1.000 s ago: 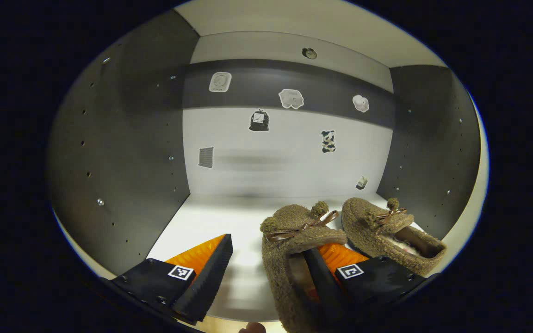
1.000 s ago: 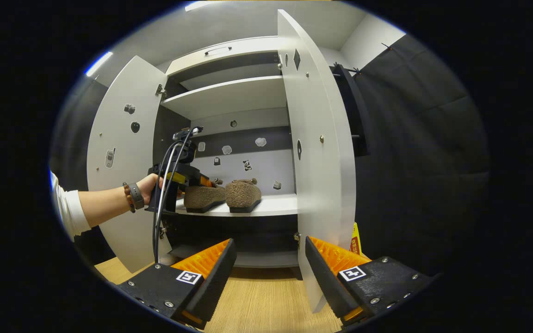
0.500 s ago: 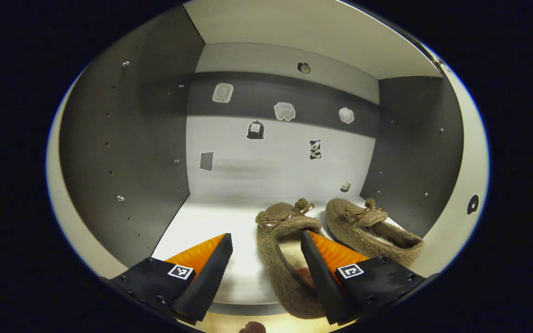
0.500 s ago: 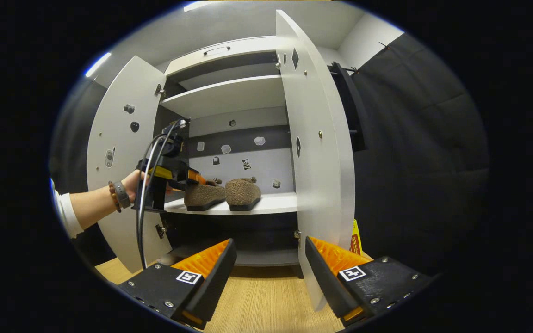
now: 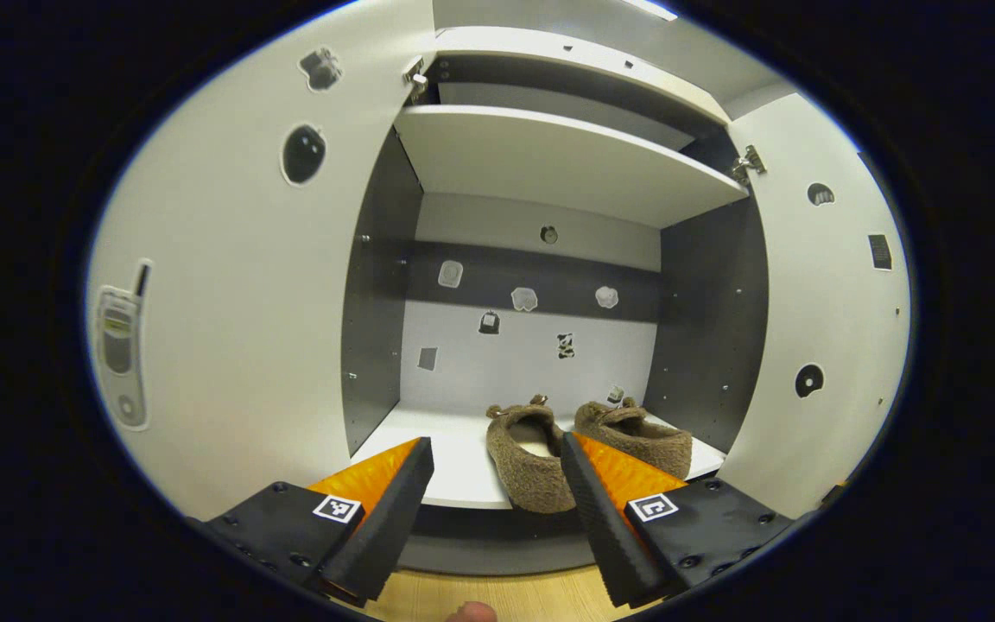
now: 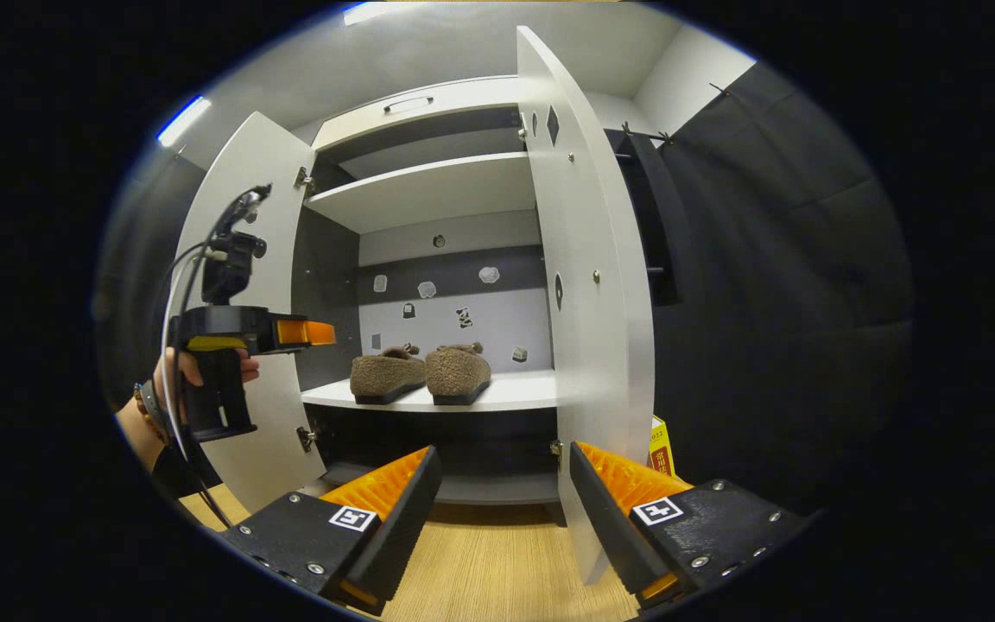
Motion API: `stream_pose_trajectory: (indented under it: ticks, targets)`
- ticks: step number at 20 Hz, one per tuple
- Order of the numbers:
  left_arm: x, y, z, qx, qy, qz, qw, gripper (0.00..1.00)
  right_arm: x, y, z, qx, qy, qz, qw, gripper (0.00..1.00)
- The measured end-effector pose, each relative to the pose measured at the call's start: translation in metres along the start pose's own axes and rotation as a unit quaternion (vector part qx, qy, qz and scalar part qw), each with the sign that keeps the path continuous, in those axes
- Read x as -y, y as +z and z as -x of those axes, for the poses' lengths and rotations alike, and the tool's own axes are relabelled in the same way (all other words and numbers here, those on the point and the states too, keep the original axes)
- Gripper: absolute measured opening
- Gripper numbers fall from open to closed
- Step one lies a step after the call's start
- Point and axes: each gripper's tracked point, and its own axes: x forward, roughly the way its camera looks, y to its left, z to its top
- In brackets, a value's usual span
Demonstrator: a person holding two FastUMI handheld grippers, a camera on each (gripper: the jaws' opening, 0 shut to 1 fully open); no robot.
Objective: Grab one shoe with the right hand and put it into the shoe cabinet, grab the other shoe with the left hand and put it into the shoe cabinet; then close the right door with the right hand and the left door with the left hand.
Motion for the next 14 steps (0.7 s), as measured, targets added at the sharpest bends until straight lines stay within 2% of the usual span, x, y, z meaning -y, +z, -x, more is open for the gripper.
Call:
stream_pose_trajectory:
  ticks: [1, 5, 6, 7, 11, 14]
  targets:
    - [0.001, 0.004, 0.015, 0.008, 0.005, -0.001, 1.000, 0.94, 0.000, -0.001, 0.001, -0.004, 0.002, 0.002, 1.000, 0.92]
    - [-0.005, -0.003, 0.072, 0.026, 0.043, -0.015, 0.999, 0.97, -0.006, 0.005, 0.003, 0.010, 0.015, -0.001, 1.000, 0.92]
    - [-0.006, -0.009, 0.087, 0.028, 0.052, -0.019, 0.998, 0.94, -0.007, 0.005, 0.005, 0.010, 0.018, -0.001, 1.000, 0.92]
    - [-0.006, -0.018, 0.102, 0.030, 0.059, -0.021, 0.998, 0.96, -0.009, 0.004, 0.007, 0.010, 0.021, -0.001, 1.000, 0.92]
    - [0.007, -0.053, 0.148, 0.030, 0.043, -0.007, 0.999, 0.96, -0.015, -0.003, 0.013, 0.000, 0.035, 0.000, 0.999, 0.93]
    - [0.004, -0.063, 0.168, 0.026, 0.058, -0.013, 0.998, 0.97, -0.014, 0.004, 0.013, 0.005, 0.038, 0.002, 0.999, 0.92]
